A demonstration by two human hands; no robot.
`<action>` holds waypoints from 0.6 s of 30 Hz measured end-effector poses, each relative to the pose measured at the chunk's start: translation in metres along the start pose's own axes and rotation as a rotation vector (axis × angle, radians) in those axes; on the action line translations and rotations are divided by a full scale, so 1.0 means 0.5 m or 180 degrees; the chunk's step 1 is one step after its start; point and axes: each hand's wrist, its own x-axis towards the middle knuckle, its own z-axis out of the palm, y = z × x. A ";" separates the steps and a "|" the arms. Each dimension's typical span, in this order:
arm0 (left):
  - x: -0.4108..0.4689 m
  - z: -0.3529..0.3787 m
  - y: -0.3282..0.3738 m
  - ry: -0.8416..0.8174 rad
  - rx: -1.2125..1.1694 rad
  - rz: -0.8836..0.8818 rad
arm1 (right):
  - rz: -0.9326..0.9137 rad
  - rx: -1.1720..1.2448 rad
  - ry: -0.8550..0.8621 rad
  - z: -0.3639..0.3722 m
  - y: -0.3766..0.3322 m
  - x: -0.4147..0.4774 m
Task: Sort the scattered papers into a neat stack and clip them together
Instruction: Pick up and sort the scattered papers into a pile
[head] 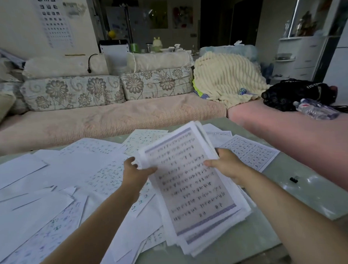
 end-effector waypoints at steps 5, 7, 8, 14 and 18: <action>-0.033 0.006 0.043 -0.0631 -0.0424 0.0035 | -0.0601 0.0564 0.0486 0.003 -0.038 -0.017; -0.051 0.019 0.073 -0.0440 -0.0240 0.0571 | -0.0749 0.0767 0.0599 0.006 -0.056 -0.024; -0.060 0.026 0.090 -0.0336 -0.0315 0.0793 | -0.0808 0.0896 0.0658 0.007 -0.068 -0.030; -0.110 0.066 0.126 -0.0176 -0.0362 0.1605 | -0.0859 0.1403 0.0674 -0.005 -0.081 -0.053; -0.114 0.083 0.094 0.0051 0.0086 0.1891 | -0.0623 0.1006 0.0806 -0.002 -0.051 -0.061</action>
